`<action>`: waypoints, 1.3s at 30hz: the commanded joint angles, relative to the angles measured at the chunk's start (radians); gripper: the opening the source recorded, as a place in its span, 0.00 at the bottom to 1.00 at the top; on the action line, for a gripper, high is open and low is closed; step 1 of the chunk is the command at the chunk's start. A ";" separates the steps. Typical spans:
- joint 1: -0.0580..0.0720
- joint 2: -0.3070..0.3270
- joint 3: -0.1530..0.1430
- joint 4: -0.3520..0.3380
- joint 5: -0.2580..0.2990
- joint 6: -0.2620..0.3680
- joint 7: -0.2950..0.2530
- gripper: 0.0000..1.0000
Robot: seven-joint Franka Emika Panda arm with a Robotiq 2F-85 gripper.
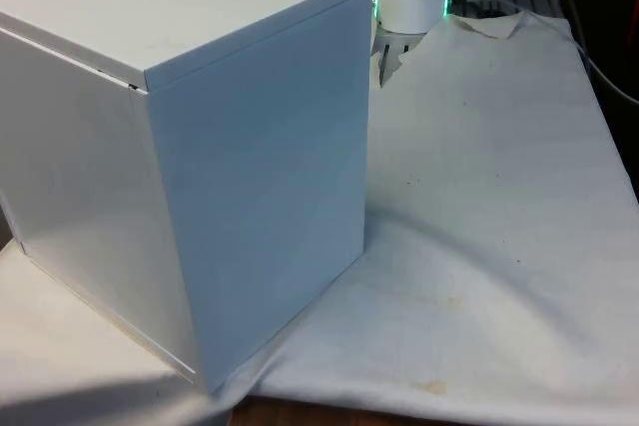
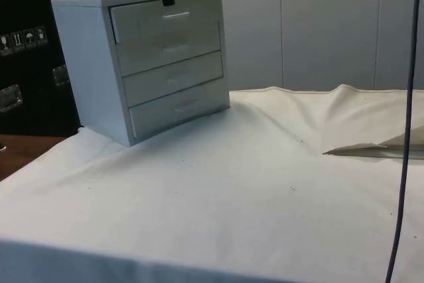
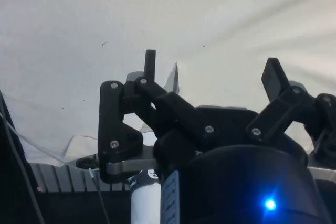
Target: Open the drawer, then close it.
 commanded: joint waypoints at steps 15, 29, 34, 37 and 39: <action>0.001 -0.060 0.003 -0.082 -0.037 0.085 -0.003 1.00; -0.001 -0.127 -0.011 -0.172 -0.049 0.147 -0.031 1.00; -0.003 -0.164 -0.022 -0.213 -0.052 0.178 -0.063 1.00; -0.002 -0.163 -0.025 -0.211 -0.049 0.167 -0.073 1.00; -0.003 -0.175 -0.029 -0.224 -0.050 0.184 -0.090 1.00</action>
